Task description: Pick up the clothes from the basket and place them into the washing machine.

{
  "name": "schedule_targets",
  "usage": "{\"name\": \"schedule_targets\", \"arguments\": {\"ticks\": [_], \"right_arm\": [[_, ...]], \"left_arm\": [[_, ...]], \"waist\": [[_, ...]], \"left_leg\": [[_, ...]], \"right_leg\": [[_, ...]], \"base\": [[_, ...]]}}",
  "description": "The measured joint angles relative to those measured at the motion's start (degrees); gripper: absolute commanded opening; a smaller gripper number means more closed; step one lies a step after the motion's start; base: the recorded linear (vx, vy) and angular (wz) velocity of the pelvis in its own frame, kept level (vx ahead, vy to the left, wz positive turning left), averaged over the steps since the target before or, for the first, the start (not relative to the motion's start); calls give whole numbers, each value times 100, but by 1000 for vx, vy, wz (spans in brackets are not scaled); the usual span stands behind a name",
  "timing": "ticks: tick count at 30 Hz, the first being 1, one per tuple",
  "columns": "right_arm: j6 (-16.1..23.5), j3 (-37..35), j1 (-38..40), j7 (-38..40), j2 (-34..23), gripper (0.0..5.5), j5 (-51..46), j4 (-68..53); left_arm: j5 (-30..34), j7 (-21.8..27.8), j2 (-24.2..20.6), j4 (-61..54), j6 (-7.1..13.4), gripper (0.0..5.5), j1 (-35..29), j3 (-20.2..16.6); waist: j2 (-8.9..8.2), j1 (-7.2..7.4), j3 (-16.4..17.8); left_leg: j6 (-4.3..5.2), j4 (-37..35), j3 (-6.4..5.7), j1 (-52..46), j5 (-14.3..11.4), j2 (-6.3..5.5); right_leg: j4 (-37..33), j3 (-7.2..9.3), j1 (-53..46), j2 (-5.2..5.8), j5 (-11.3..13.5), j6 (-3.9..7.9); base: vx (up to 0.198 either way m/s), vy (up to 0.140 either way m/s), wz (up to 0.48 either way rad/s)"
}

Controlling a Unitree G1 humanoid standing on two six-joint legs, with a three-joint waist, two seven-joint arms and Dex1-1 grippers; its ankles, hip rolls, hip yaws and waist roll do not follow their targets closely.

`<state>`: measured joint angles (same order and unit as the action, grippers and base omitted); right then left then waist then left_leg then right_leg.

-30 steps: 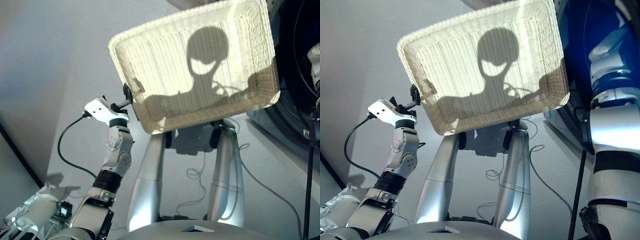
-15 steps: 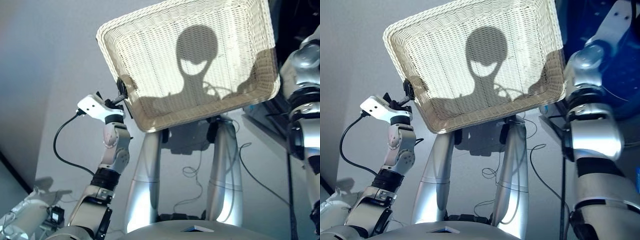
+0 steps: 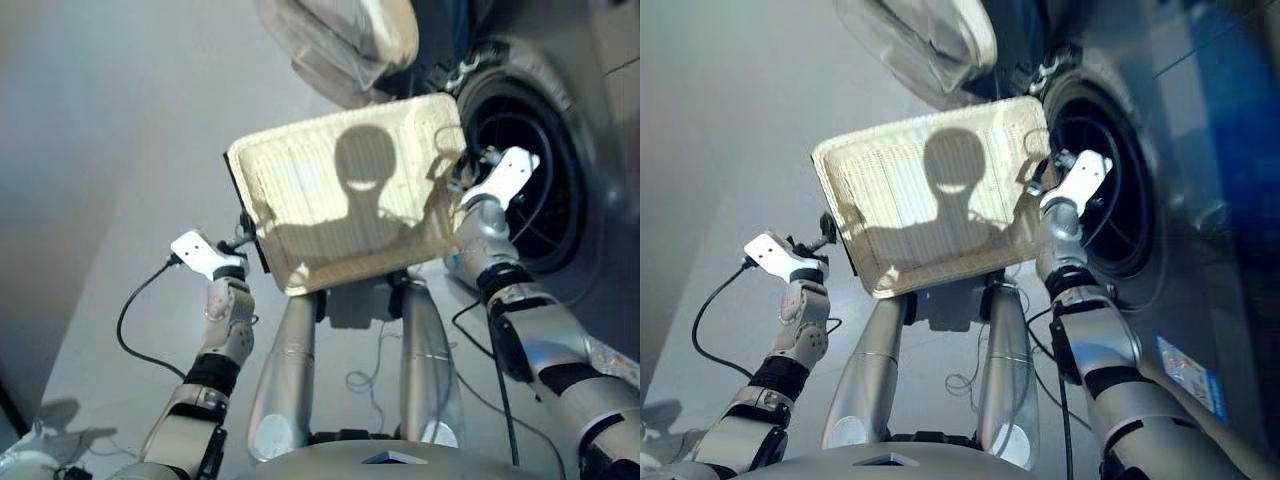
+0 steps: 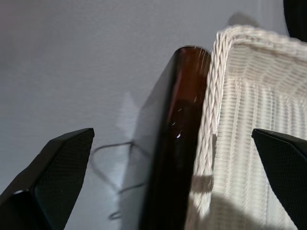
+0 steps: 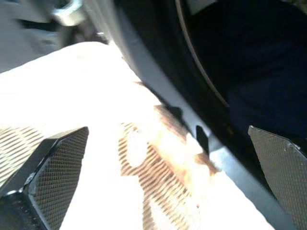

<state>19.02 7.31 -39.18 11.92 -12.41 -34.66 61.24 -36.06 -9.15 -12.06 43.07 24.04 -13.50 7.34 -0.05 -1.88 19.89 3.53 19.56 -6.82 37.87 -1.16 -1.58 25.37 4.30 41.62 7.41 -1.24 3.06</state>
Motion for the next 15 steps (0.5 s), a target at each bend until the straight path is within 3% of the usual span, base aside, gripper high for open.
{"name": "schedule_targets", "arguments": {"ticks": [3,8,13,15], "right_arm": [[-9,25,680,-131,118,550,1,13],[-42,35,1595,-271,261,550,91,125],[-254,18,2408,-412,268,550,679,500],[-286,18,2821,-493,287,550,920,567]], "left_arm": [[565,-6,31,612,-102,550,104,18],[1373,-6,56,1286,-258,550,425,20],[1856,105,78,1547,-342,550,835,26],[1950,162,98,1587,-347,550,1052,19]], "waist": [[-15,-5,-159],[-59,19,-320],[-16,36,-730],[-11,31,-1044]], "left_leg": [[9,-429,-106,-595,104,66],[-22,-1038,-79,-1692,173,168],[-63,-1605,-80,-2574,258,250],[-74,-1792,-80,-2826,264,278]], "right_leg": [[-356,177,-607,-22,18,-23],[-934,218,-1686,-90,36,39],[-1589,303,-2625,-155,159,85],[-1851,330,-2915,-182,195,105]], "base": [[90,4,104],[98,11,-49],[94,19,-10],[82,13,-27]]}}
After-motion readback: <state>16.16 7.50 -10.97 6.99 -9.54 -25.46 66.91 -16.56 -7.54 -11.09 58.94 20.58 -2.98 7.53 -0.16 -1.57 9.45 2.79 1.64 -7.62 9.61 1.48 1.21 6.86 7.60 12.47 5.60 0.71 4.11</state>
